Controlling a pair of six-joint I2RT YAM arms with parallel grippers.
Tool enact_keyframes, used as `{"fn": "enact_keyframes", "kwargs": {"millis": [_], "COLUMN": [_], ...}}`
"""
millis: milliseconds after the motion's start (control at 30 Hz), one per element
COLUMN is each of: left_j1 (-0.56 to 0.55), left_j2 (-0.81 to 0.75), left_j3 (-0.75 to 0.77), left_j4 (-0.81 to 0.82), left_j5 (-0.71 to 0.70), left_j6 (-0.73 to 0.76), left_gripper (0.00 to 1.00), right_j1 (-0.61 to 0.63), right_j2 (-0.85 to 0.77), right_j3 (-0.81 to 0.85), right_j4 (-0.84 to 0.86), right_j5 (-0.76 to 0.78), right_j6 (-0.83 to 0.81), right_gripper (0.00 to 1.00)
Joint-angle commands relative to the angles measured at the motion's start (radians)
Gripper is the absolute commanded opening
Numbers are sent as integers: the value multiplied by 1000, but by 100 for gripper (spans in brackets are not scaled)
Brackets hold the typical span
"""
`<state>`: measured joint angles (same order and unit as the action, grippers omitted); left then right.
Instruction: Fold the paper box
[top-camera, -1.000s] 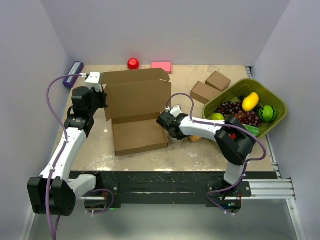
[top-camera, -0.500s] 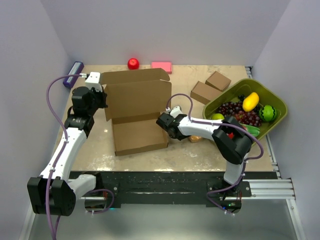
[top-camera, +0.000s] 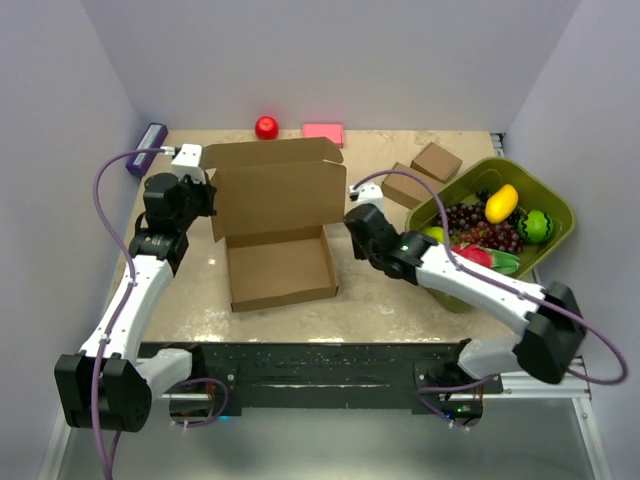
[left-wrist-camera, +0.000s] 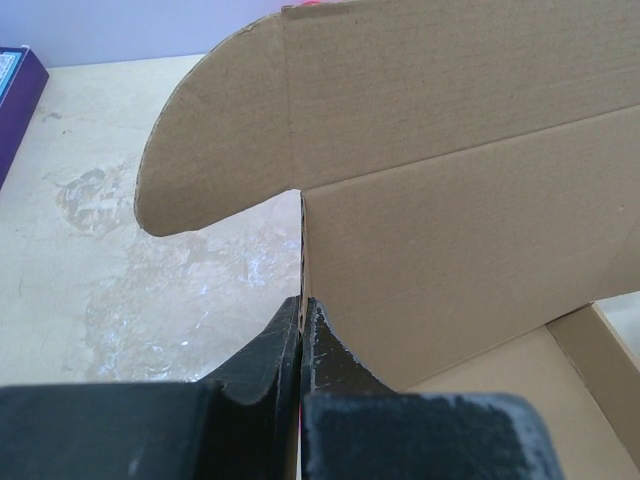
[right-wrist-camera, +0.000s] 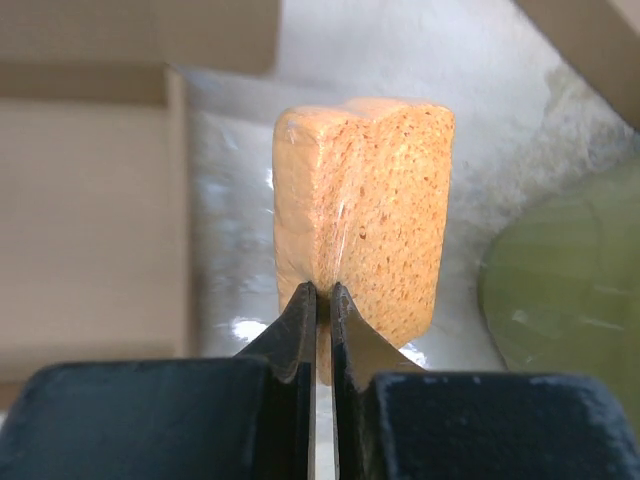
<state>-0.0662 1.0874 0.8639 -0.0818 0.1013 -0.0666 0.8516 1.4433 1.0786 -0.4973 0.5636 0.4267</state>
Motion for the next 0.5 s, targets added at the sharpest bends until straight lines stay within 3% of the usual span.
{"fn": "enact_keyframes", "kwargs": {"millis": [0,100,267,400,467], "left_j1": [-4,-4,-6,-7,-7], "left_j2": [-7,-4,-9,-9,-6], "left_j3": [27,24,20,15,11], "left_j4": [43,53,66,66,66], "left_j5": [60,90,129,159,167], "left_j6": [21,22,27,31,33], "left_gripper": [0,0,0,0,0], "right_j1": [1,13,93,177,234], "right_j2": [-191,-280,-259,-134,-60], "right_j3": [-61,-95,-86,-25,46], "right_j4": [230,327,370,347,280], "right_j5": [-184,-373,-441,-375,-222], "right_j6": [-106,-173,-230,-272,-282], "right_gripper": [0,0,0,0,0]}}
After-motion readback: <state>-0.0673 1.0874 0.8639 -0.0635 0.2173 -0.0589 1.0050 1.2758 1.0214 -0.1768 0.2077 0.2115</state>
